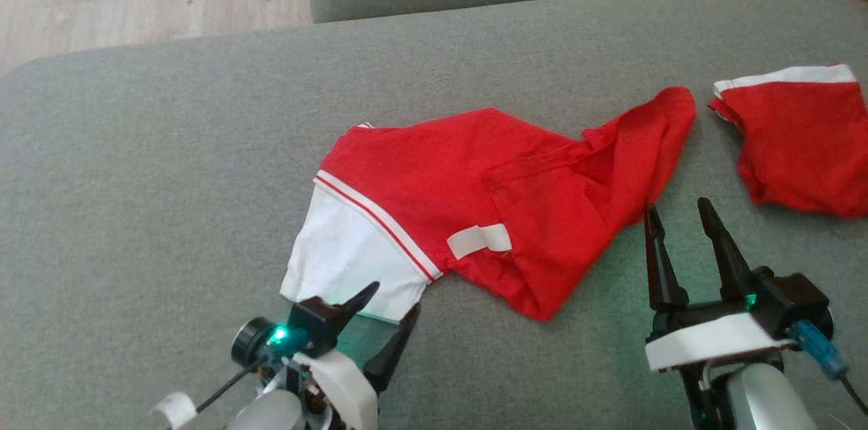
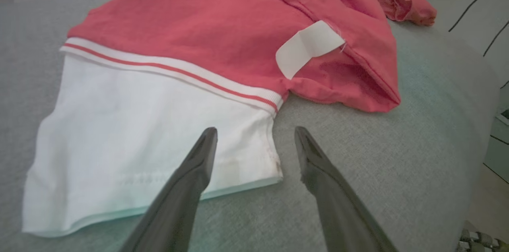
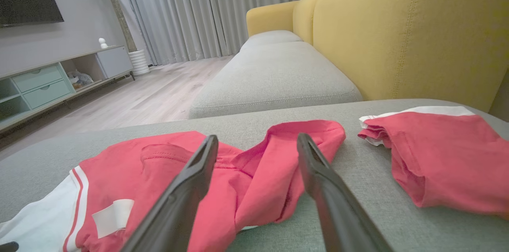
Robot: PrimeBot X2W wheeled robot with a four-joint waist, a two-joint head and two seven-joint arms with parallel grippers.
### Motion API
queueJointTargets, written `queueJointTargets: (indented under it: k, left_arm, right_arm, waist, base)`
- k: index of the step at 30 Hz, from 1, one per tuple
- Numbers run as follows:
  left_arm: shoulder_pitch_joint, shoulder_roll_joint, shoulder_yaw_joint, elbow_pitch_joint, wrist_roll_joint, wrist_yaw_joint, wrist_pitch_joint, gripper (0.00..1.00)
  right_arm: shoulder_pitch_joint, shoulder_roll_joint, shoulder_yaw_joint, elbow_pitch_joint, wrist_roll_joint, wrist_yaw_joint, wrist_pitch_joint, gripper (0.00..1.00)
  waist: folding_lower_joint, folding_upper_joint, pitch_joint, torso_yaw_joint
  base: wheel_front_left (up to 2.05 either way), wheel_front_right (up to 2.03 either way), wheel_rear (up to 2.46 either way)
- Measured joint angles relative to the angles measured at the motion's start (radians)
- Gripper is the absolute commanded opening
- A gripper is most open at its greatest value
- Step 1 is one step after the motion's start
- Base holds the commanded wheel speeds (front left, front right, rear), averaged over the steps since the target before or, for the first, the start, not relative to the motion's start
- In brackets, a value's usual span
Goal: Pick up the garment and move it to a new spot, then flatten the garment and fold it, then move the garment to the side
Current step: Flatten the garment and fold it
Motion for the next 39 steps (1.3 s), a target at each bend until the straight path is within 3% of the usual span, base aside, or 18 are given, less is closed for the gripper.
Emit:
queueJointTargets:
  k: [6, 10, 16, 18, 25, 32, 39]
  left_arm:
    - [-0.028, -0.010, -0.031, 0.045, 0.023, -0.002, 0.031, 1.00]
    - [-0.048, -0.016, -0.035, 0.086, 0.036, 0.045, 0.081, 1.00]
    - [-0.075, -0.022, -0.041, 0.101, 0.034, 0.045, 0.121, 1.00]
    - [-0.079, -0.020, -0.045, 0.102, 0.035, 0.045, 0.128, 0.00]
    - [-0.076, -0.006, -0.034, 0.094, 0.035, 0.079, 0.096, 0.00]
    - [-0.145, 0.065, 0.039, -0.050, 0.030, 0.098, 0.057, 0.00]
    - [-0.364, 0.140, 0.080, -0.181, 0.038, 0.070, 0.173, 0.00]
  right_arm:
    - [-0.023, 0.000, 0.005, 0.002, 0.009, 0.000, 0.000, 1.00]
    - [-0.028, 0.000, 0.006, 0.002, 0.009, 0.000, 0.000, 1.00]
    - [-0.028, 0.000, 0.005, 0.002, 0.017, 0.000, 0.000, 1.00]
    - [-0.028, 0.000, 0.005, 0.002, 0.016, 0.000, 0.000, 1.00]
    - [-0.027, 0.000, 0.005, 0.012, 0.016, 0.000, 0.000, 1.00]
    - [-0.016, 0.000, 0.008, 0.012, 0.016, 0.000, 0.000, 1.00]
    - [-0.018, 0.000, 0.041, 0.011, 0.020, 0.000, 0.000, 1.00]
  waist:
    - [-0.0001, 0.0000, 0.017, -0.027]
    - [-0.0001, 0.0000, 0.027, -0.046]
    - [-0.0001, 0.0000, 0.030, -0.065]
    - [-0.0001, 0.0000, 0.026, -0.068]
    - [-0.0001, 0.0000, -0.008, -0.066]
    - [-0.0002, 0.0000, -0.039, -0.056]
    - [-0.0002, 0.0000, -0.021, -0.088]
  base:
    - [0.00, 0.00, 0.00]
    - [0.00, 0.00, 0.00]
    - [0.00, 0.00, 0.00]
    - [0.00, 0.00, 0.00]
    - [0.00, 0.00, 0.00]
    - [0.00, 0.00, 0.00]
    - [0.00, 0.00, 0.00]
